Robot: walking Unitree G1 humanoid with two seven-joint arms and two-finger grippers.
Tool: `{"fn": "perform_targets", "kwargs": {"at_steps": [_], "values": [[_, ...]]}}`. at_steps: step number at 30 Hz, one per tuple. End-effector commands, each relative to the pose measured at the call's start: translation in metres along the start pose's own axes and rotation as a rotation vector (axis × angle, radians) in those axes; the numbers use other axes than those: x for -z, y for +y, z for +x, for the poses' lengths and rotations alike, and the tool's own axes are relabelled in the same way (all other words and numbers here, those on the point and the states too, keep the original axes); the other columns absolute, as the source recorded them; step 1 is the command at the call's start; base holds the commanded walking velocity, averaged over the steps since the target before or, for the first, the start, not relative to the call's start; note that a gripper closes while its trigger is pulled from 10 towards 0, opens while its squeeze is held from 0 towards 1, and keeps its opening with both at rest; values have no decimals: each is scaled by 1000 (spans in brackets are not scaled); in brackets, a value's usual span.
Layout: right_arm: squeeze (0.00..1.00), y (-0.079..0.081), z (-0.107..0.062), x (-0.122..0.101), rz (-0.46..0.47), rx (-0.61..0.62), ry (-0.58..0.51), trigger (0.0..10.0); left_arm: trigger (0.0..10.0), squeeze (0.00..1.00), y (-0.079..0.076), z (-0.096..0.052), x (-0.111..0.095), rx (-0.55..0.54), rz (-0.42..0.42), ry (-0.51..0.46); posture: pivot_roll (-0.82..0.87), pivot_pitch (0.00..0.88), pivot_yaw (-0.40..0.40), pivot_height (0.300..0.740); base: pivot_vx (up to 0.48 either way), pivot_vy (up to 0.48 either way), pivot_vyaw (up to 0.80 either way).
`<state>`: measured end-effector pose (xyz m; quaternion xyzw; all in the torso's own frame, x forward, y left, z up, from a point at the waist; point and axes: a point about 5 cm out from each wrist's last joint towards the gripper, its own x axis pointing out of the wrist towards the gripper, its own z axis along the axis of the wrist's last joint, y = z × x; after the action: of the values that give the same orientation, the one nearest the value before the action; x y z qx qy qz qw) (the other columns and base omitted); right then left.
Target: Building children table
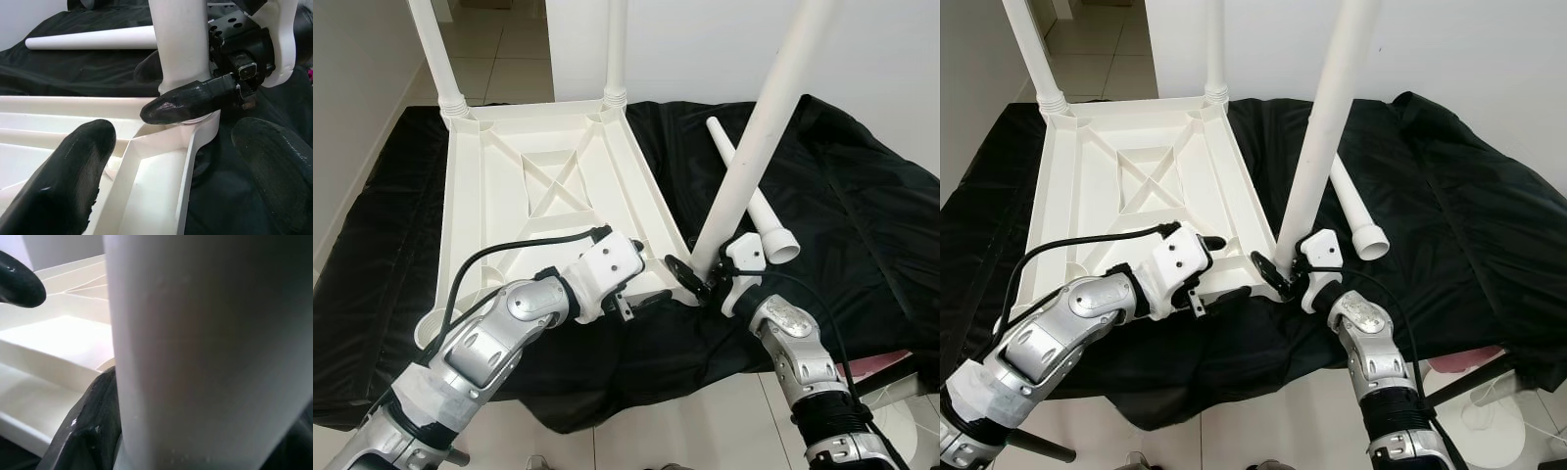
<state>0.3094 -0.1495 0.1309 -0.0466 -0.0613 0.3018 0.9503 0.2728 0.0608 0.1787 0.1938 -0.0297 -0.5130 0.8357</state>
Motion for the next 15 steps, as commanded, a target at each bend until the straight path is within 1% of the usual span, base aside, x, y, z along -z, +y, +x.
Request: {"fn": "perform_targets", "kwargs": {"at_steps": [1,5,6,7,8,9,11,13,15], "values": [[0,1,-2,3,26,27,10,10000,10000,0,-5,1,0,125,15,5,-28,48,-38,740,0,0,0],[0,4,0,2,33,54,1,10000,10000,0,-5,1,0,128,16,5,-29,45,-36,740,0,0,0],[0,6,1,2,30,78,8,10000,10000,0,-6,1,0,130,17,5,-30,39,-37,740,0,0,0],[0,9,2,0,30,104,-10,10000,10000,0,-6,0,1,132,19,6,-30,39,-37,740,0,0,0],[0,14,3,-3,65,130,-39,10000,10000,0,-6,1,0,133,19,5,-29,38,-38,740,0,0,0],[0,14,3,-3,65,130,-39,10000,10000,0,-6,1,0,133,19,5,-29,38,-38,740,0,0,0],[0,24,6,-5,89,228,-54,10000,10000,0,-7,1,-1,137,20,-1,-28,37,-41,740,0,0,0],[0,26,6,-5,89,263,-49,10000,10000,0,-8,2,-2,139,20,-3,-28,37,-41,740,0,0,0],[0,21,3,-4,86,423,-58,10000,10000,0,-9,2,-1,142,18,-2,-31,34,-45,740,0,0,0]]}}
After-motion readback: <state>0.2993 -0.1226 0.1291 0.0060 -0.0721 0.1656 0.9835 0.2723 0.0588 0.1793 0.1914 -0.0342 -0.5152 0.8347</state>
